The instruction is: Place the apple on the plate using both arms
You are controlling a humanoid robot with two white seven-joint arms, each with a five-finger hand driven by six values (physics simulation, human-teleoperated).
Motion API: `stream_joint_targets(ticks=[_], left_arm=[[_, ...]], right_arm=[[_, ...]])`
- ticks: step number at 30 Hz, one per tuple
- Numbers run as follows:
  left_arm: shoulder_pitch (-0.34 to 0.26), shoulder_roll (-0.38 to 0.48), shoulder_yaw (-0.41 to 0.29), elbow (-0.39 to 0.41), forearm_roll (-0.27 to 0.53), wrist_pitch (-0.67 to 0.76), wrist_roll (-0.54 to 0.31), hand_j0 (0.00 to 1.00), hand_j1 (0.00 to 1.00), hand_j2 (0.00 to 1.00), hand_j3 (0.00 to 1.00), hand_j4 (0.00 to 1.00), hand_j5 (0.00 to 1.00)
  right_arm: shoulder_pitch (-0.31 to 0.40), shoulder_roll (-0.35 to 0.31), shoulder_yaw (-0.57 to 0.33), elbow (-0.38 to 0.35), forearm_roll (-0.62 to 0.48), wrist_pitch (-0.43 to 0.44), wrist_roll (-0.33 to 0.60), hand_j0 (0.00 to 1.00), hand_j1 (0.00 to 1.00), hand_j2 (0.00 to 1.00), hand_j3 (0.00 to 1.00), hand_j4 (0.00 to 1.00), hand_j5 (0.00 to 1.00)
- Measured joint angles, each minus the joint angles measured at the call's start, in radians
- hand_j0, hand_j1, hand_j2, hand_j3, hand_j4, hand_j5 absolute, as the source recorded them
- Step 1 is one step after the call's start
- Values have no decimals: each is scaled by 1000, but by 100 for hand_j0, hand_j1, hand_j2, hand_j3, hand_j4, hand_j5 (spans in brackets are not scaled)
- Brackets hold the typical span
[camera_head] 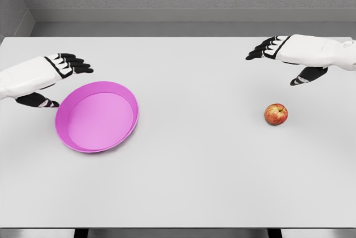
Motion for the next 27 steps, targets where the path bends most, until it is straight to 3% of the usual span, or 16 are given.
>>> stream_joint_targets(ticks=[9,13,18,27], left_arm=[[-3,-3,1,-1,-1,0,-20,100,100,100,100,100,100],[-11,-14,23,-3,-2,0,-123,100,100,100,100,100,100],[-12,-22,39,-4,-2,-1,-176,100,100,100,100,100,100],[-12,-22,52,-4,-2,-1,-191,100,100,100,100,100,100]], right_arm=[[-11,-5,-32,0,4,0,0,100,100,100,100,100,100],[-6,-45,-58,25,6,0,0,100,100,100,100,100,100],[89,-66,-56,34,-12,-1,0,100,100,100,100,100,100],[143,-61,-44,95,-173,0,0,100,100,100,100,100,100]])
